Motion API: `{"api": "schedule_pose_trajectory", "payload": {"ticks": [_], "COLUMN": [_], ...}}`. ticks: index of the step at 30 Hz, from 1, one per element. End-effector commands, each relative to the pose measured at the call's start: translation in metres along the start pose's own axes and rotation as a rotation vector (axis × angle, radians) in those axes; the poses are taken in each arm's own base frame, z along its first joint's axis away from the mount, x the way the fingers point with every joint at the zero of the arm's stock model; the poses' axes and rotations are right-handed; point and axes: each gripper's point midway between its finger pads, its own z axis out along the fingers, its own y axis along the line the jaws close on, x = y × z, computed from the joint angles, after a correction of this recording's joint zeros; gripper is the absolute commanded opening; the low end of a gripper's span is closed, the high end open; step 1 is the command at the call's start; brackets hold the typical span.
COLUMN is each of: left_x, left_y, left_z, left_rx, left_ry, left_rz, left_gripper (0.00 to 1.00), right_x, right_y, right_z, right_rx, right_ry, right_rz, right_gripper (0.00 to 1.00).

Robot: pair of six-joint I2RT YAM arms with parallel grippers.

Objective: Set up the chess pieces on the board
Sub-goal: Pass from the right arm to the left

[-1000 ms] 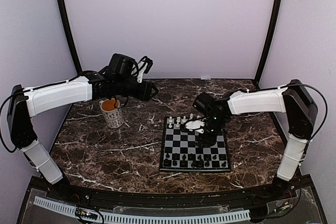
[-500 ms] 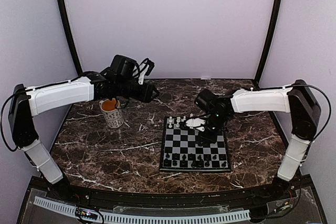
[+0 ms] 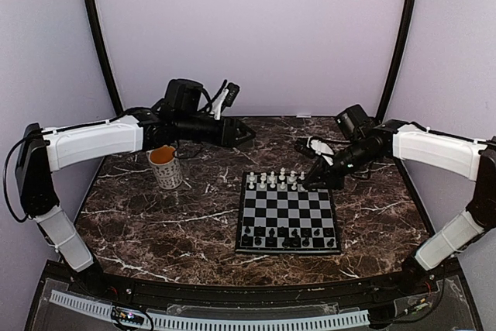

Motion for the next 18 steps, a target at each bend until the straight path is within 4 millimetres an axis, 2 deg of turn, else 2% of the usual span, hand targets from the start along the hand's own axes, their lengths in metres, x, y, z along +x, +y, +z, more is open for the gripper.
{"api": "schedule_pose_trajectory", "payload": {"ticks": [1, 3, 4, 5, 8, 10, 18], "left_x": [-0.010, 0.004, 0.005, 0.016, 0.026, 0.037, 0.047], "left_y": [-0.022, -0.031, -0.034, -0.038, -0.048, -0.047, -0.055], "left_z": [0.019, 0.034, 0.037, 0.045, 0.057, 0.066, 0.085], "left_rx": [0.083, 0.102, 0.100, 0.097, 0.114, 0.114, 0.185], "left_ry": [-0.028, 0.020, 0.028, 0.061, 0.105, 0.138, 0.185], "left_rz": [-0.301, -0.399, -0.444, -0.467, -0.547, -0.604, -0.696], "left_gripper": [0.40, 0.38, 0.38, 0.37, 0.38, 0.38, 0.36], "right_x": [-0.017, -0.019, -0.019, -0.019, -0.020, -0.020, -0.026], "right_y": [0.006, 0.000, -0.005, -0.009, -0.022, -0.028, -0.028], "right_z": [-0.002, -0.003, -0.004, -0.004, -0.005, -0.004, 0.008], "right_rx": [-0.024, 0.008, 0.033, 0.055, 0.127, 0.166, 0.267], "right_ry": [-0.100, -0.101, -0.098, -0.090, -0.060, -0.037, 0.049], "right_rz": [-0.056, -0.061, -0.058, -0.058, -0.062, -0.076, -0.164], "right_gripper": [0.15, 0.15, 0.15, 0.15, 0.15, 0.15, 0.15]}}
